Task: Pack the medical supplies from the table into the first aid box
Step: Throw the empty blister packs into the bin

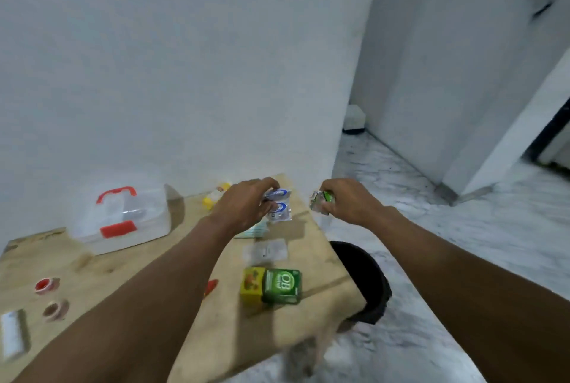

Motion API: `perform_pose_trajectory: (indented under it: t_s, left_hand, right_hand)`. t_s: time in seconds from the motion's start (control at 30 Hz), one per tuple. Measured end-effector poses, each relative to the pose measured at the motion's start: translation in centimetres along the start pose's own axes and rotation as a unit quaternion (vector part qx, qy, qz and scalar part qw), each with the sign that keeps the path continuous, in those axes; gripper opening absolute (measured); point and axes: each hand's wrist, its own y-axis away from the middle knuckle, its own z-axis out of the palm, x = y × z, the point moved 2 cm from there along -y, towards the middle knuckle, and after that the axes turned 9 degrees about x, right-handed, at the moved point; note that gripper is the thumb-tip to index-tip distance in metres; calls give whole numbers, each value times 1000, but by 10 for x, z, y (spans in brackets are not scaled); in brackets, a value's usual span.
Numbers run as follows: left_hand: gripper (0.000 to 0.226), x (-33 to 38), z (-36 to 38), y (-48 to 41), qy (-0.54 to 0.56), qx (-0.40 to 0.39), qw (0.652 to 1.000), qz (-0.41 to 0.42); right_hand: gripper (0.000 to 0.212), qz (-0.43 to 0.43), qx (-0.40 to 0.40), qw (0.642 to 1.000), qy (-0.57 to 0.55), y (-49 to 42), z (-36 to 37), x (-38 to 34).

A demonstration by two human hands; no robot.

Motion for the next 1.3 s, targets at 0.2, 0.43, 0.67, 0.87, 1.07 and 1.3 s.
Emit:
perform_pose_trajectory:
  t_s: [0.2, 0.43, 0.67, 0.87, 1.07, 1.3]
  left_hand:
    - [31, 130, 106, -8, 39, -65, 997, -3]
    - [29, 203, 203, -16, 65, -156, 985, -14]
    - [31, 195, 298, -58, 77, -210, 971, -80]
    - [32, 170, 371, -78, 55, -258, 949, -175]
    - [34, 125, 449, -70, 27, -257, 924, -282]
    - [27, 64, 565, -38, -25, -268, 911, -313]
  right_hand:
    - [21, 104, -30, 994, -1, 95, -32, 138]
    - [19, 142, -71, 987, -9, 138, -12, 245]
    - [23, 163, -151, 975, -24, 104, 41, 320]
    - [26, 210, -209, 954, -42, 58, 95, 382]
    - [22, 165, -257, 951, -45, 24, 196, 410]
    - [29, 111, -307, 943, -60, 10, 354, 445]
